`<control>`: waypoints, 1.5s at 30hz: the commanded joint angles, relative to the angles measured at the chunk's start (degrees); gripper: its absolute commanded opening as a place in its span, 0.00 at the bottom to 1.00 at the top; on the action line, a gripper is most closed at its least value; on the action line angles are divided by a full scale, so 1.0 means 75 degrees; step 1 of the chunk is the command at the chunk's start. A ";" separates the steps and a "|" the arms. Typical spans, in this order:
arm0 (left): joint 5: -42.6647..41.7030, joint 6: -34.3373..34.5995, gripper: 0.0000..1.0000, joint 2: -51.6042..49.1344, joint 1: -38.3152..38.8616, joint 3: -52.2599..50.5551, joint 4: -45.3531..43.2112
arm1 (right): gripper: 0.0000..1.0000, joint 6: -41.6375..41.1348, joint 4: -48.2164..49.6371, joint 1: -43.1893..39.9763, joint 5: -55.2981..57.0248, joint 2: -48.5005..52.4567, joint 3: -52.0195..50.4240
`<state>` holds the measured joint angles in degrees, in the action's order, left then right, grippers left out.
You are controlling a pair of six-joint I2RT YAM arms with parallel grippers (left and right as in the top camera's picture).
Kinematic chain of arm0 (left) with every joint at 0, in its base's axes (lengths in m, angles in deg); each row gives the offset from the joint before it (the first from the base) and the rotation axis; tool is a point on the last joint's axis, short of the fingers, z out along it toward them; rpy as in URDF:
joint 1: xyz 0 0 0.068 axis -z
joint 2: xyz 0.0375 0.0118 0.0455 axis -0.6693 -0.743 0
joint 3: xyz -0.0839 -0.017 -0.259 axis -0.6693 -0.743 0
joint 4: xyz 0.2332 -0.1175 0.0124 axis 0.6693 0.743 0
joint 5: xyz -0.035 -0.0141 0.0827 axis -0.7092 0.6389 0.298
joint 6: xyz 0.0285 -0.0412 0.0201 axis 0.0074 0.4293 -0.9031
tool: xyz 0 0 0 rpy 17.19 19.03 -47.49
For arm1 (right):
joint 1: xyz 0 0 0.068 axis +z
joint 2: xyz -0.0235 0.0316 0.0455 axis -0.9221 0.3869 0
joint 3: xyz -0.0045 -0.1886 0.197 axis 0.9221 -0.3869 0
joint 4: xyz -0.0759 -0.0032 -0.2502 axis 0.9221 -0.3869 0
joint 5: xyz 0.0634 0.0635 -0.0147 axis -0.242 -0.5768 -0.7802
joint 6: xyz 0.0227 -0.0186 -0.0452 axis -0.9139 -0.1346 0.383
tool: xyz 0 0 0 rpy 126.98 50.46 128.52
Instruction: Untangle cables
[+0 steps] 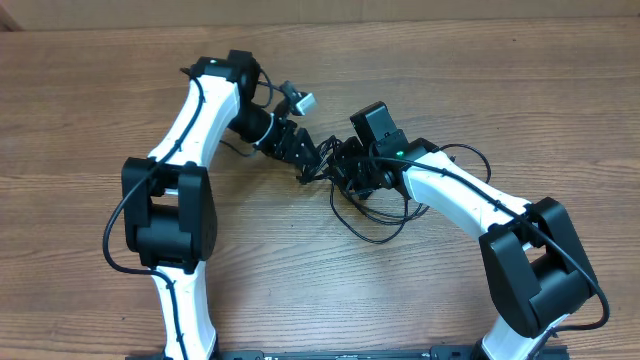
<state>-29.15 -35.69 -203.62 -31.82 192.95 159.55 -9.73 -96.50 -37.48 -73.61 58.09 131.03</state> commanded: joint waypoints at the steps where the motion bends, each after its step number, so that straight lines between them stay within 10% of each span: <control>1: -0.0207 -0.0924 0.49 0.0003 0.0067 0.0023 0.0108 | 0.04 0.0111 -0.0015 0.0009 -0.0102 -0.0073 0.0058; 13: -0.0169 -0.0918 0.09 -0.0017 0.0099 0.0020 0.0061 | 0.04 0.0108 -0.0012 0.0009 -0.0102 -0.0073 0.0058; 29: 0.1040 -0.0868 0.04 -0.0038 0.0096 0.0017 -0.0079 | 0.04 0.0111 -0.0003 -0.0017 -0.0493 -0.0073 0.0058; 45: 0.2769 0.0055 0.04 -0.0041 0.0093 0.0012 -0.0364 | 0.04 0.1483 -0.0012 -0.1163 -0.3899 -0.0073 0.0058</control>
<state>-12.50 -36.89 -203.62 -31.16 192.95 157.45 -2.45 -96.63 -44.58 -94.97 58.09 131.03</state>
